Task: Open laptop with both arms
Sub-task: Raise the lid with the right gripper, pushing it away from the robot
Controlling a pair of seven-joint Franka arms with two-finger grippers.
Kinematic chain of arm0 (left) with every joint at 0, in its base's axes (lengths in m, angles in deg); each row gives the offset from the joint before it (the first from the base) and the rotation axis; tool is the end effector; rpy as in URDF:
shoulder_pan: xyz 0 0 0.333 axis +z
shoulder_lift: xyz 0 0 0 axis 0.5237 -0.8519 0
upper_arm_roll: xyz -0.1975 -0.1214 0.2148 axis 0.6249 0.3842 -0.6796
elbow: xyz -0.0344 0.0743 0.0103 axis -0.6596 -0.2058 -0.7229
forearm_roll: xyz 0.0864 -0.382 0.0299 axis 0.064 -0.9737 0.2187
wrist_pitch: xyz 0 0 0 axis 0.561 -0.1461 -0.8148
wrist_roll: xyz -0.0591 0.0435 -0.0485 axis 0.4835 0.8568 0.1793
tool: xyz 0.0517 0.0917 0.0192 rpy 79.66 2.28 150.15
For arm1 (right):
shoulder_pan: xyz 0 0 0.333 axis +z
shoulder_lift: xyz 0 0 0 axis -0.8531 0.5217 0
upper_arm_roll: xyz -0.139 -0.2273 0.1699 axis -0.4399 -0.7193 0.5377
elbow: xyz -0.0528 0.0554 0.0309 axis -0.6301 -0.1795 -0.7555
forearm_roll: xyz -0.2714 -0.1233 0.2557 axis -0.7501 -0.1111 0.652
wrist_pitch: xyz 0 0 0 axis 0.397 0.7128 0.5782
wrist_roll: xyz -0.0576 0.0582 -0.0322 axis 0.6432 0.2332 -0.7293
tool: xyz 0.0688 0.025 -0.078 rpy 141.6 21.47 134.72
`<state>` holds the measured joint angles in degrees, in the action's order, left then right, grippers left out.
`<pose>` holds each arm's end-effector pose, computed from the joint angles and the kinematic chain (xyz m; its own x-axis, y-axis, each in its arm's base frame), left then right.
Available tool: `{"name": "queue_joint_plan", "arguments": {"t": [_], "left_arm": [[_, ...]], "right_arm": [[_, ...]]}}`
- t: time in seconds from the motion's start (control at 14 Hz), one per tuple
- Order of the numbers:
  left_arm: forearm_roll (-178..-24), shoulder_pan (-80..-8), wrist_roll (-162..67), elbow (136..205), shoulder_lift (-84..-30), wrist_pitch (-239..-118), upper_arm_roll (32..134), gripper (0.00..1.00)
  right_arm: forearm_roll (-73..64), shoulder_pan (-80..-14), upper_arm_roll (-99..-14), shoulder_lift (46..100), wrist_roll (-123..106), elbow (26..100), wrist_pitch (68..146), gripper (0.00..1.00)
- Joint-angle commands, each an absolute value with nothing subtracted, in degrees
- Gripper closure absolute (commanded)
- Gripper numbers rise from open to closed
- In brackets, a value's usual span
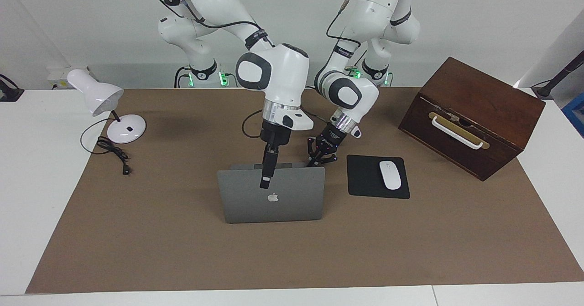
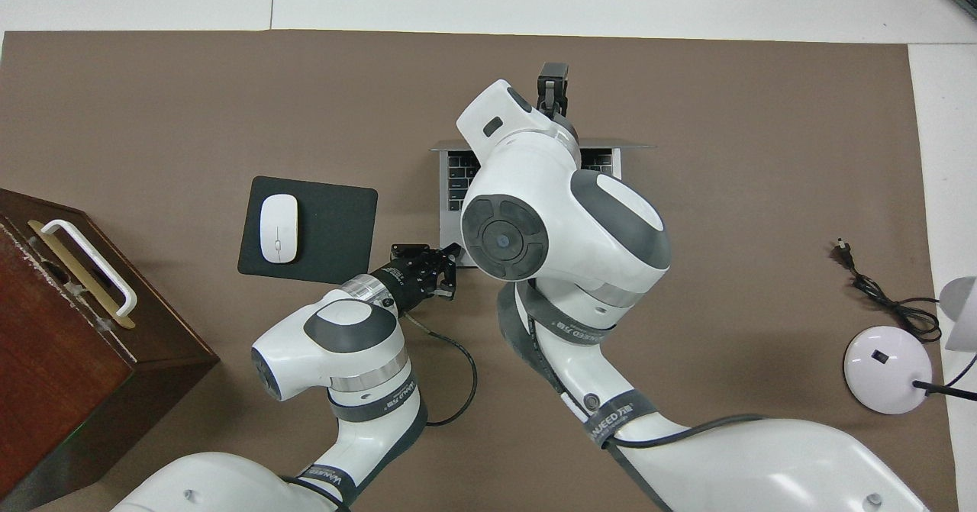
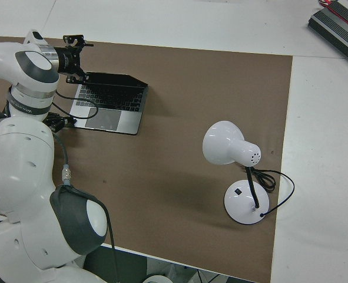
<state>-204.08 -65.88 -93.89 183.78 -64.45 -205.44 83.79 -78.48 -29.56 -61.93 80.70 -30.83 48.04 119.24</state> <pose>0.4512 -0.2937 0.2496 -0.6564 0.2426 -0.7144 0.5981 0.7444 -0.2968 0.6185 0.3426 0.4566 0.1635 0.9680 -0.1905 0.7888 -0.0123 0.6146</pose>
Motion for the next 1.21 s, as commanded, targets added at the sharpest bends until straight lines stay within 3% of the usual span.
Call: {"name": "queue_joint_plan", "arguments": {"t": [0.0, 1.14], "left_arm": [[-205.2, -68.4, -92.9, 183.6, -69.0, -206.5, 83.0, 1.0], [-205.2, -68.4, -92.9, 183.6, -69.0, -206.5, 83.0, 1.0]], "right_arm": [[-80.1, -30.3, -61.5, 82.5, -32.3, 44.7, 118.3, 0.0], [-83.9, -30.5, -61.8, 84.5, -31.7, 41.4, 119.6, 0.0]]}}
